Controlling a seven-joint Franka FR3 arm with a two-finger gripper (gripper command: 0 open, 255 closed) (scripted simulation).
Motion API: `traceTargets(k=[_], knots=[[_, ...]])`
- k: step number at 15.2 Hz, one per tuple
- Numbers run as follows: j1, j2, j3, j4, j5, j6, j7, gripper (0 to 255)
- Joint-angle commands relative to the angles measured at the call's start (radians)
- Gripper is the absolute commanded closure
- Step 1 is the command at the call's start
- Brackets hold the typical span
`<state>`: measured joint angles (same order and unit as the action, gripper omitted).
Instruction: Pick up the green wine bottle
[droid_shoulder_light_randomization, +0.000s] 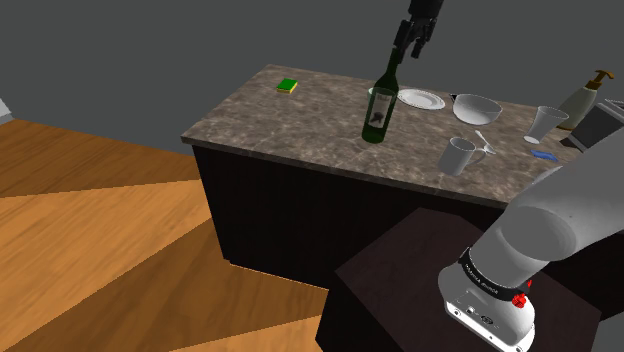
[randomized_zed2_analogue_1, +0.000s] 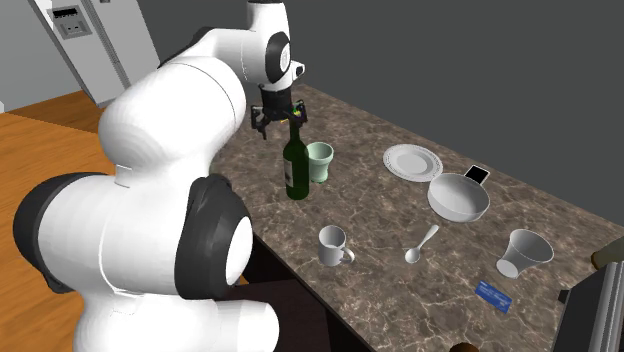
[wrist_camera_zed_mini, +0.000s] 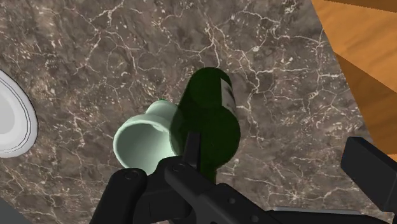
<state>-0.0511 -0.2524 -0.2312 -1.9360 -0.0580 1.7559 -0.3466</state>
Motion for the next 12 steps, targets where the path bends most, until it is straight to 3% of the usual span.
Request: traceTargets(k=[1, 5, 12], knots=[[-0.005, 0.07, -0.023, 0.085, 0.015, 0.003, -0.042, 0], [-0.015, 0.178, -0.051, 0.219, 0.049, 0.002, -0.1, 0], [-0.016, 0.166, -0.051, 0.104, 0.046, 0.105, -0.098, 0]])
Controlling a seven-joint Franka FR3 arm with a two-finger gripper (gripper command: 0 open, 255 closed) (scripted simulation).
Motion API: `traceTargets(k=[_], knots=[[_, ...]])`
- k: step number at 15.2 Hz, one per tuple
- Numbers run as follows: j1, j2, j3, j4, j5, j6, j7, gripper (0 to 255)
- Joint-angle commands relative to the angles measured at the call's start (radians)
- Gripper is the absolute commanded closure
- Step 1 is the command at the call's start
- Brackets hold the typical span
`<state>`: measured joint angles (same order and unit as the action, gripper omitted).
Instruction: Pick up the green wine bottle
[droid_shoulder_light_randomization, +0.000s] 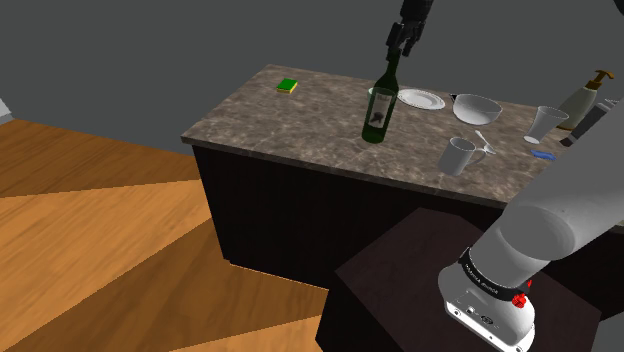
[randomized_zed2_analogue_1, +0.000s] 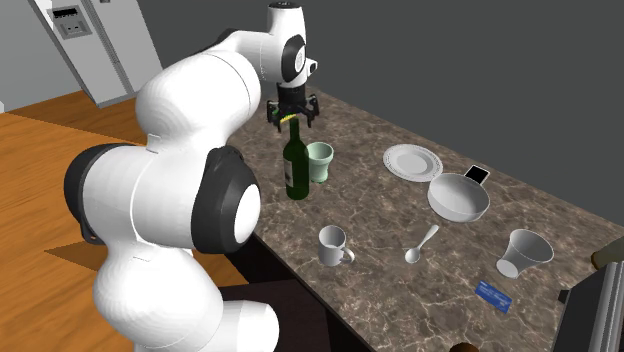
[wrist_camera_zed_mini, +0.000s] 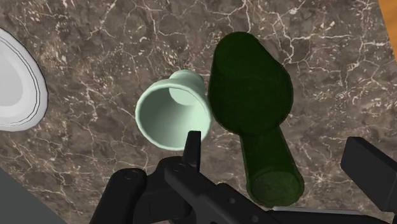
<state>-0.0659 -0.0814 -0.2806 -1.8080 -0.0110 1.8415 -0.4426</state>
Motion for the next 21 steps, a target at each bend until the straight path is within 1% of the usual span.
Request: traceTargets(k=[1, 2, 3, 12, 21], knots=[[-0.001, -0.005, -0.001, -0.024, -0.001, 0.02, -0.002, 0], [-0.001, -0.005, -0.001, -0.024, -0.001, 0.02, -0.002, 0], [-0.001, -0.005, -0.001, -0.024, -0.001, 0.019, -0.002, 255], [-0.001, -0.005, -0.001, -0.024, -0.001, 0.02, -0.002, 255], [-0.001, 0.01, -0.002, 0.115, 0.003, -0.104, -0.004, 255]])
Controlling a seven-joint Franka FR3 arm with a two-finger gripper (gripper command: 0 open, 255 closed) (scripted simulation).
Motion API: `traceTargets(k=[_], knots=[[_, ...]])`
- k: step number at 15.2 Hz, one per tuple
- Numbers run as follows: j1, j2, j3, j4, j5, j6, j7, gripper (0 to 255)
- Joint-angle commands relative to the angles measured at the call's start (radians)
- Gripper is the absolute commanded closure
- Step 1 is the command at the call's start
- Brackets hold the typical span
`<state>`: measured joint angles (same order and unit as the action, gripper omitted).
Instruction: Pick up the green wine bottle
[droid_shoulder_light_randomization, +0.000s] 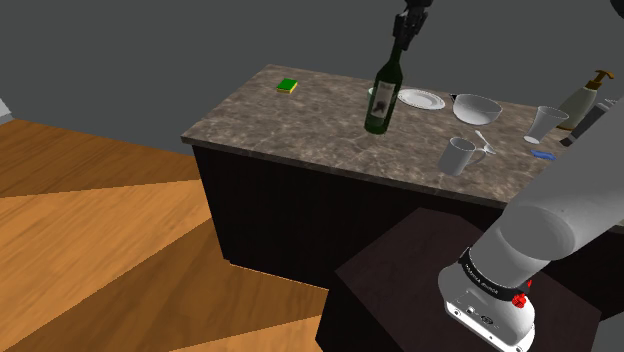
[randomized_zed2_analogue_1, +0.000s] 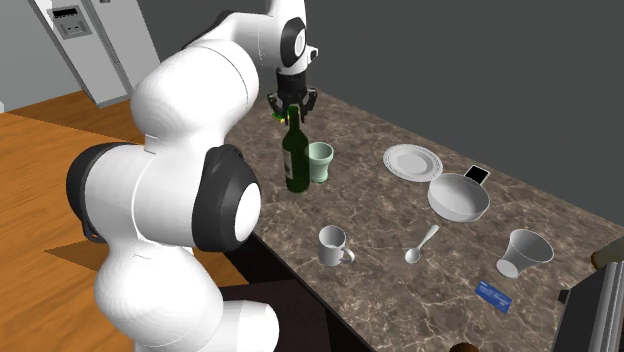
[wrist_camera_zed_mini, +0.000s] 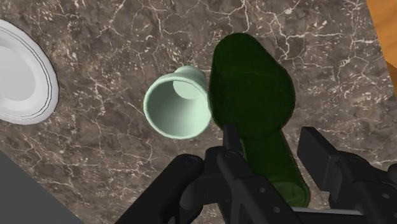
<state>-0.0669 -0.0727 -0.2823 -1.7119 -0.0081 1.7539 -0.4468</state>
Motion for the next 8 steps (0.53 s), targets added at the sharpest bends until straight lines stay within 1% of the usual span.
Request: traceTargets(k=[1, 6, 8], knots=[[0.0, 0.005, 0.0, 0.035, 0.001, -0.03, -0.001, 255], [-0.001, 0.024, -0.002, 0.125, 0.007, -0.102, -0.004, 255], [-0.001, 0.024, -0.002, 0.128, 0.007, -0.104, -0.004, 255]])
